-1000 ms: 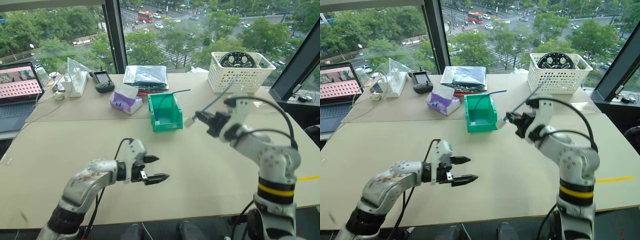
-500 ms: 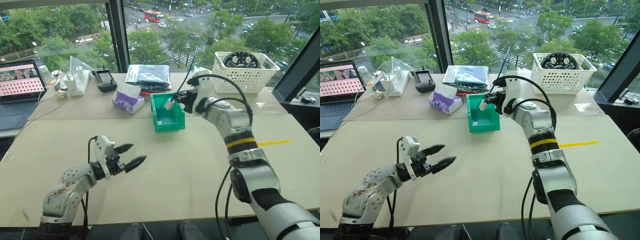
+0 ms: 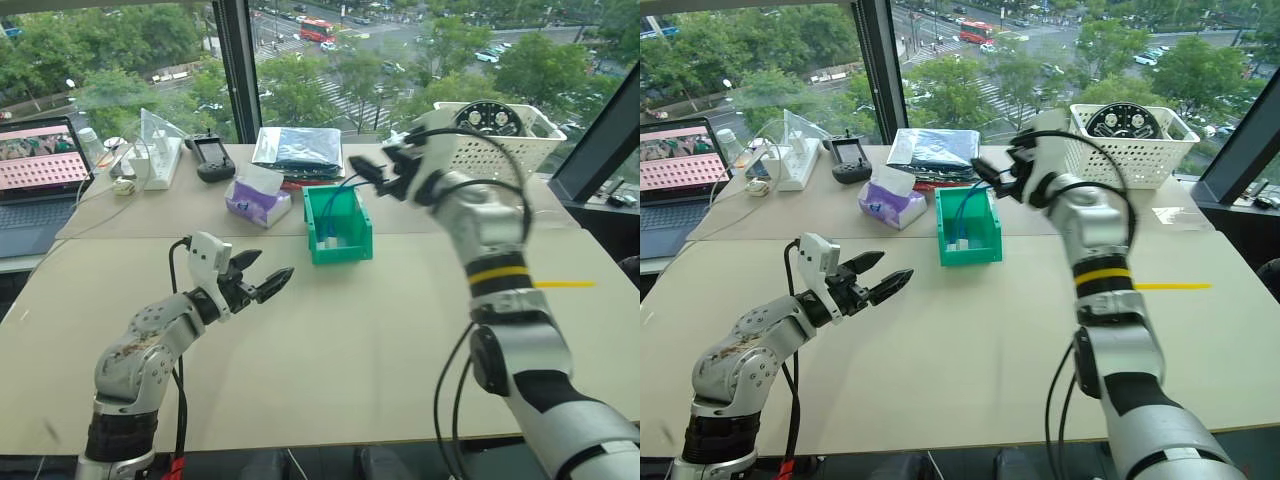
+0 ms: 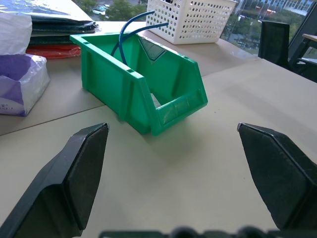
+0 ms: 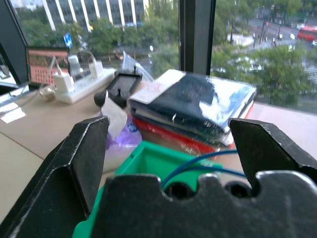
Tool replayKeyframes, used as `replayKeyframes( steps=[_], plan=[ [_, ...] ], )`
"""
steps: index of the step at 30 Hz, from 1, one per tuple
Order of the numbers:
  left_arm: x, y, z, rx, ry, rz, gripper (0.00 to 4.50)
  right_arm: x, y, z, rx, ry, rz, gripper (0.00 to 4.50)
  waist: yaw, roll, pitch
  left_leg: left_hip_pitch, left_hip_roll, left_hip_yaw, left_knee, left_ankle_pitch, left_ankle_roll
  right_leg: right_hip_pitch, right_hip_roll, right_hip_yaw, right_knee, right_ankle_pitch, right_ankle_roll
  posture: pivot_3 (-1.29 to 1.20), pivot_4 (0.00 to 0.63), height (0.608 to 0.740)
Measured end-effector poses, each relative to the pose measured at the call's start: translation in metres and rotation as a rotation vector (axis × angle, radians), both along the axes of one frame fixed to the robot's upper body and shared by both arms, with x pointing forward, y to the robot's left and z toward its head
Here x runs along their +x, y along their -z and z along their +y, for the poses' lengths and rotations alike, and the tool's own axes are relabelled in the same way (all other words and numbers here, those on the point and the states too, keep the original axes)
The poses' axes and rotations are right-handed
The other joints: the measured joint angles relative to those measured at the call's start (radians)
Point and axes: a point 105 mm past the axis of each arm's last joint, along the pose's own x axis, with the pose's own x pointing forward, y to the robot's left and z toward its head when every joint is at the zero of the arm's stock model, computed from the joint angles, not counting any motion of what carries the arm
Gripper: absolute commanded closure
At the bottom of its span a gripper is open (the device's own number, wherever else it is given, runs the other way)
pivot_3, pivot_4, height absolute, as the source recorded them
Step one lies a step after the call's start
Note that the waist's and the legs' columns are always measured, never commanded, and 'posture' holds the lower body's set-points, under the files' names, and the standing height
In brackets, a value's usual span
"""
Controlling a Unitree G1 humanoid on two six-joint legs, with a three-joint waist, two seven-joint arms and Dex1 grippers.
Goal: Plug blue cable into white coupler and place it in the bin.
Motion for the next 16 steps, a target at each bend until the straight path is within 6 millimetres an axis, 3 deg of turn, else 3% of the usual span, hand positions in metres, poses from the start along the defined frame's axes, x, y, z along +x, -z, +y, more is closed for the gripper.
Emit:
replayKeyframes(
  steps=[2, 5, 10, 13, 16],
  plan=[
    [0.005, 0.002, 0.003, 0.008, -0.025, 0.008, 0.00, -0.020, 0.016, -0.018, -0.039, 0.003, 0.021, 0.04, 0.004, 0.000, 0.000, 0.000, 0.000, 0.001, -0.001, -0.001, 0.000, 0.000, 0.000, 0.000, -0.001, 0.000, 0.000, 0.00, 0.150, 0.740],
    [0.012, 0.005, 0.008, 0.016, -0.047, 0.013, 0.00, -0.056, 0.060, -0.036, -0.117, -0.014, 0.113, 0.04, 0.008, 0.000, 0.000, 0.000, 0.000, 0.001, -0.001, -0.001, 0.001, 0.000, 0.000, 0.001, -0.001, 0.000, 0.000, 0.00, 0.150, 0.740],
    [0.027, 0.013, 0.011, 0.039, -0.058, 0.021, 0.00, -0.097, 0.115, -0.047, -0.188, 0.031, 0.223, 0.04, -0.001, -0.001, 0.000, 0.005, 0.000, 0.004, 0.003, -0.001, 0.001, 0.003, 0.003, 0.003, -0.003, -0.001, 0.000, 0.00, 0.150, 0.740],
    [0.039, 0.015, 0.017, 0.059, -0.083, -0.004, 0.00, -0.103, 0.138, -0.051, -0.171, 0.100, 0.268, 0.04, -0.004, -0.001, 0.000, 0.008, 0.000, 0.007, 0.004, 0.001, -0.001, 0.004, 0.004, 0.004, -0.002, -0.004, 0.004, 0.00, 0.150, 0.740],
    [0.046, 0.019, 0.020, 0.072, -0.090, 0.007, 0.00, -0.101, 0.139, -0.056, -0.172, 0.159, 0.251, 0.04, -0.006, -0.001, 0.000, 0.009, 0.001, 0.008, 0.008, 0.002, -0.001, 0.005, 0.004, 0.004, 0.000, -0.005, 0.005, 0.00, 0.150, 0.740]
  ],
)
